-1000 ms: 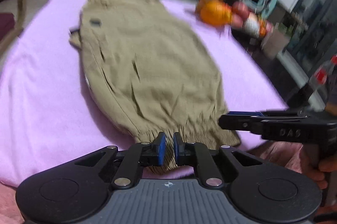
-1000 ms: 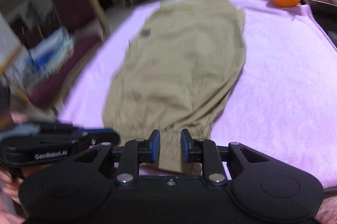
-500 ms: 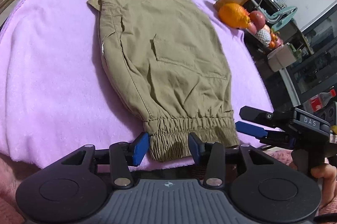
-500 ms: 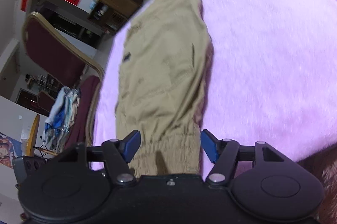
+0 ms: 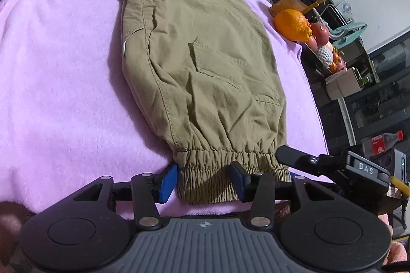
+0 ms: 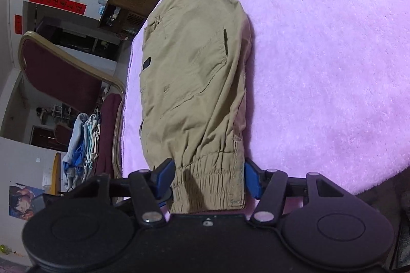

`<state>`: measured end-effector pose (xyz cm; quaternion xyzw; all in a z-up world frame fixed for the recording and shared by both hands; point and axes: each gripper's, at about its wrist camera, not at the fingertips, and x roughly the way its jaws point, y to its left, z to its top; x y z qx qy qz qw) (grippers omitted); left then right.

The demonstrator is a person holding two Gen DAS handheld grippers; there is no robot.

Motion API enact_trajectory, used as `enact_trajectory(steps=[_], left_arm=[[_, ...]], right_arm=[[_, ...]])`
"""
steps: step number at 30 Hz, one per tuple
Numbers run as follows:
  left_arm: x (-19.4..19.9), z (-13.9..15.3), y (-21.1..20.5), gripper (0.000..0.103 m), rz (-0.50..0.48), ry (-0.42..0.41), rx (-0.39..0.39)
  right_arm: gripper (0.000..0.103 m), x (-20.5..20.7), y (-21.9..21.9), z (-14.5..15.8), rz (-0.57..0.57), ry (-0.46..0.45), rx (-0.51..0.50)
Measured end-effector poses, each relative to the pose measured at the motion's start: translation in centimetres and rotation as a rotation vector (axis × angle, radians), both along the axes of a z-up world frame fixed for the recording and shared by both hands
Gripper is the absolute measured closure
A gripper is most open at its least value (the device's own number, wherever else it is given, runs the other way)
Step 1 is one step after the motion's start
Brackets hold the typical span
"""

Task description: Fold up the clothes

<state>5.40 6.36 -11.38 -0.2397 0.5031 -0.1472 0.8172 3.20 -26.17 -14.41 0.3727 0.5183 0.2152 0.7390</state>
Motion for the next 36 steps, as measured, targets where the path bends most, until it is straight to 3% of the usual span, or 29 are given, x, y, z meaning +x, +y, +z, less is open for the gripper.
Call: enact_trajectory(steps=[2, 6, 10, 14, 17, 19, 20, 21, 24, 25, 28, 31, 36], left_arm=[[-0.4, 0.4, -0.1, 0.059, -0.008, -0.018, 0.026], [-0.4, 0.1, 0.2, 0.059, 0.011, -0.002, 0.007], [-0.1, -0.8, 0.5, 0.059, 0.029, 0.032, -0.016], [0.1, -0.7, 0.4, 0.061, 0.03, 0.03, -0.033], [0.0, -0.4, -0.3, 0.061, 0.006, 0.01, -0.004], [-0.1, -0.1, -0.6, 0.061, -0.007, -0.003, 0.014], [-0.2, 0.0, -0.5, 0.061, -0.009, -0.009, 0.012], [-0.4, 0.3, -0.3, 0.061, -0.006, -0.016, 0.007], [-1.4, 1.6, 0.5, 0.055, 0.012, -0.067, -0.008], [-1.6, 2.0, 0.8, 0.053, 0.015, -0.091, -0.026], [-2.4, 2.8, 1.9, 0.034, 0.029, -0.13, -0.1], [-2.3, 1.9, 2.7, 0.032, 0.06, -0.085, -0.214], [-1.6, -0.7, 3.7, 0.033, 0.133, 0.026, -0.475]], right_arm=[[0.058, -0.1, -0.1, 0.1, 0.003, 0.001, 0.03], [0.055, -0.1, -0.7, 0.0, -0.006, 0.022, 0.111], [0.054, -0.5, -0.4, -0.4, -0.009, 0.07, 0.04], [0.051, -1.3, -0.2, -0.8, -0.018, 0.084, 0.105], [0.05, -1.5, 0.6, -0.9, -0.057, 0.072, 0.109], [0.057, -1.7, 0.6, -0.2, -0.094, 0.067, 0.148], [0.075, -1.8, 0.6, 0.1, -0.112, 0.064, 0.168], [0.086, -1.9, 0.6, 0.4, -0.13, 0.061, 0.187], [0.088, -2.1, 0.7, 1.4, -0.185, 0.052, 0.246], [0.088, -2.2, 0.7, 1.7, -0.203, 0.049, 0.265], [0.088, -2.5, 0.7, 2.6, -0.258, 0.041, 0.323], [0.088, -2.6, 0.9, 2.9, -0.291, 0.038, 0.37], [0.088, -2.6, 1.3, 2.1, -0.303, 0.046, 0.426]])
